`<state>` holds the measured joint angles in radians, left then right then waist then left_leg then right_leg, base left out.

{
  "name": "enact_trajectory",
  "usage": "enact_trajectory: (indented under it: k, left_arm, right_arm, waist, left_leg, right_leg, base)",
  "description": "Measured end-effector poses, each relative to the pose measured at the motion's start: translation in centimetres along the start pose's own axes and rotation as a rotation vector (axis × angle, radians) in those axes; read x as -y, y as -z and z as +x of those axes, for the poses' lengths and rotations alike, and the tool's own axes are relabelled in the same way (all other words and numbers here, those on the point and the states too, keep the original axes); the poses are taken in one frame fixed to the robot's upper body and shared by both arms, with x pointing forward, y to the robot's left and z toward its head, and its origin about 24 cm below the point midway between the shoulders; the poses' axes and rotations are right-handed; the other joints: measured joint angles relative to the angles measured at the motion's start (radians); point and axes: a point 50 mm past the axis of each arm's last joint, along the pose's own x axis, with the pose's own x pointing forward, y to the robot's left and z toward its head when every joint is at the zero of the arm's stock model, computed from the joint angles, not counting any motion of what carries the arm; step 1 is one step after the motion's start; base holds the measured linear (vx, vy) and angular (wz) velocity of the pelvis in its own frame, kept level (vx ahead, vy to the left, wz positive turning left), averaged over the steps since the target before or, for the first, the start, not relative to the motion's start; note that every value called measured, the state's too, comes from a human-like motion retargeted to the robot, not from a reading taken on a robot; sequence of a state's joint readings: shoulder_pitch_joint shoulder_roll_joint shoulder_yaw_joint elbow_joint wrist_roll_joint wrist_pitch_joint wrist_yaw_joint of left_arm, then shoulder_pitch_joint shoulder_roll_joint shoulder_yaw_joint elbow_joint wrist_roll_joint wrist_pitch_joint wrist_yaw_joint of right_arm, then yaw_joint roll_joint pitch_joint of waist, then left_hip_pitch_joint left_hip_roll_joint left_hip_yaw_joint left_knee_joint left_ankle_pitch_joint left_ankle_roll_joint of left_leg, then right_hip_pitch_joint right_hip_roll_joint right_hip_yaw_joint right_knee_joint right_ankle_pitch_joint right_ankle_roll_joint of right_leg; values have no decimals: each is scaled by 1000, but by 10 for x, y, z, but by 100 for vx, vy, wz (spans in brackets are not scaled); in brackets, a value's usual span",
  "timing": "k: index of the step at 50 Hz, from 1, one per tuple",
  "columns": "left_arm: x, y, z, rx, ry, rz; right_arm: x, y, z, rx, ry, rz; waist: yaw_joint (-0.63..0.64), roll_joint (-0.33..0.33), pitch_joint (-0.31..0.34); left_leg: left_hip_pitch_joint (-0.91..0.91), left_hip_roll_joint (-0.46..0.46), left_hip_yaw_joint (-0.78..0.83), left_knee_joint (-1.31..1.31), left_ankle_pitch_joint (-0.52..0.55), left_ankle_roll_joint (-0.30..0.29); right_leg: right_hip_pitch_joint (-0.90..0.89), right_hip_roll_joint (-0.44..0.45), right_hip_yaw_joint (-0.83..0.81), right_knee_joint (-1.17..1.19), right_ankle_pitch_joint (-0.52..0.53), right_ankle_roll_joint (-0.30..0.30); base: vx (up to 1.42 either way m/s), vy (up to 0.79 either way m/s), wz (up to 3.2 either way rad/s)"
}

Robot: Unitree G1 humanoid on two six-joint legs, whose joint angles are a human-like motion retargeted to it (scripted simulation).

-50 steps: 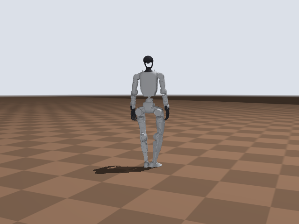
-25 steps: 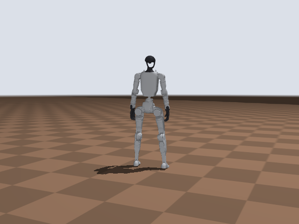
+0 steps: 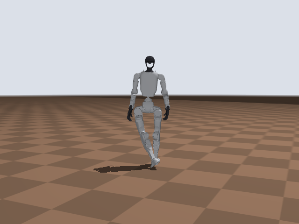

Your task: Kungfu

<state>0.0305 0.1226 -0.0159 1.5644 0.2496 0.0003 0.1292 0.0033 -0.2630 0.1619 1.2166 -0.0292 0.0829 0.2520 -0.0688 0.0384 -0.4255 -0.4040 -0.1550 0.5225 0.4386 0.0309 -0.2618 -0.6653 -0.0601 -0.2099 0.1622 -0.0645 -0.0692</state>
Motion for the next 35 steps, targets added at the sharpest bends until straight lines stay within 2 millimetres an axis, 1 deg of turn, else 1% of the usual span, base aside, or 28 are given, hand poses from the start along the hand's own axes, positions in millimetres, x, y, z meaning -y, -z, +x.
enact_trajectory:
  k: [3,4,5,6,7,8,10,12,13,14,15,16,17,18,20,23,25,27,30,33,35]
  left_arm:
    - [-8,1,0,-17,9,50]
    - [-11,-1,1,-16,12,68]
    - [-14,-4,1,-14,14,87]
    - [-20,-7,1,-8,10,113]
    - [-28,-12,1,0,4,138]
    - [-38,-19,1,14,-6,164]
    - [-54,-40,0,63,-18,207]
    - [-64,-66,-4,128,-17,245]
    - [-66,-80,-6,164,-19,263]
    - [-66,-91,-8,201,-21,274]
    - [-64,-102,-11,238,-24,281]
    - [-62,-108,-12,267,-23,277]
    - [-59,-113,-13,292,-20,271]
    - [-56,-114,-14,309,-11,262]
    - [-46,-113,-13,326,11,242]
    - [-35,-97,-9,316,34,218]
    - [-29,-79,-6,281,41,215]
    - [-26,-54,-1,213,52,228]
    - [-23,-11,2,71,82,276]
    - [-24,31,0,-111,128,338]
    - [-24,56,-3,-231,169,354]
  right_arm:
    - [-13,7,3,-24,14,87]
    - [-18,10,5,-28,16,119]
    - [-25,12,6,-32,18,151]
    - [-35,14,8,-28,19,197]
    - [-46,15,10,-22,22,245]
    - [-58,14,11,-10,26,299]
    - [-74,9,13,17,21,402]
    - [-83,4,14,38,0,490]
    - [-85,3,14,48,-7,530]
    - [-86,3,14,54,-11,558]
    - [-86,5,14,60,-13,580]
    - [-86,8,13,54,-15,582]
    - [-86,12,13,44,-16,580]
    - [-85,16,12,26,-16,568]
    - [-84,26,11,-17,-4,536]
    - [-77,37,9,-48,51,485]
    - [-72,43,8,-63,76,461]
    - [-72,50,7,-84,87,457]
    - [-76,59,5,-105,116,500]
    - [-78,65,3,-112,164,578]
    - [-78,67,2,-112,203,610]
  waist:
    - [-28,63,-25]
    - [-38,78,-28]
    - [-48,89,-30]
    - [-62,100,-19]
    - [-78,106,-4]
    - [-95,105,19]
    - [-113,62,43]
    - [-127,9,71]
    - [-138,-11,83]
    - [-144,-27,89]
    - [-147,-42,93]
    - [-144,-52,88]
    - [-138,-59,81]
    - [-125,-62,73]
    - [-98,-62,64]
    - [-84,-34,69]
    - [-76,-20,63]
    - [-66,-15,46]
    - [-46,-15,20]
    - [-25,-20,-7]
    - [-15,-20,-22]
  left_leg:
    - [44,-73,-48,-73,29,0]
    - [68,-69,-101,-109,32,0]
    - [96,-55,-167,-150,27,0]
    - [138,-1,-225,-206,26,0]
    - [173,41,-280,-245,7,14]
    - [192,61,-331,-252,-49,57]
    - [173,51,-343,-272,-132,184]
    - [160,33,-306,-309,-178,280]
    - [152,21,-313,-321,-190,314]
    - [140,10,-323,-329,-185,330]
    - [126,1,-333,-336,-173,337]
    - [105,1,-334,-336,-160,329]
    - [83,5,-333,-334,-148,321]
    - [56,16,-328,-328,-139,312]
    - [18,38,-314,-317,-122,297]
    - [13,73,-285,-335,-94,286]
    - [13,97,-261,-350,-77,273]
    - [6,116,-242,-357,-66,258]
    - [-1,139,-222,-366,-53,235]
    - [-19,167,-208,-359,-44,205]
    - [-37,197,-194,-341,-42,184]
  right_leg:
    - [-63,36,-42,16,31,28]
    - [-72,57,-50,15,32,24]
    - [-75,81,-57,10,30,13]
    - [-60,123,-77,-5,31,-6]
    - [-44,158,-97,-20,37,-17]
    - [-29,180,-117,-39,54,-15]
    - [-42,169,-120,-59,112,35]
    - [-54,134,-102,-74,185,126]
    - [-61,116,-83,-80,224,172]
    - [-72,105,-39,-85,262,217]
    - [-83,99,17,-90,298,261]
    - [-93,108,110,-94,303,284]
    - [-101,119,197,-96,300,291]
    - [-106,131,272,-91,282,269]
    - [-98,123,285,-59,215,228]
    - [-42,72,121,-2,120,193]
    - [1,47,59,33,89,164]
    - [38,30,52,64,81,148]
    - [89,12,76,99,89,152]
    - [136,-20,102,117,125,160]
    - [164,-49,117,122,170,151]
  base:
    - [-72,14,16]
    - [-30,-46,17]
    - [-11,-93,29]
    - [-14,-109,41]
    - [-34,-101,57]
    - [-46,-72,55]
    - [-60,-35,41]
    - [-84,-15,53]
    - [-81,-9,72]
    - [-74,-7,69]
    - [-64,-7,33]
    - [-58,-7,0]
    - [-59,-6,-43]
    - [-59,-4,-68]
    - [-45,0,-81]
    - [-40,-4,-70]
    - [-33,-8,-92]
    - [-29,-15,-100]
    - [-25,-21,-89]
    - [-33,-36,-65]
    - [-27,-34,-54]
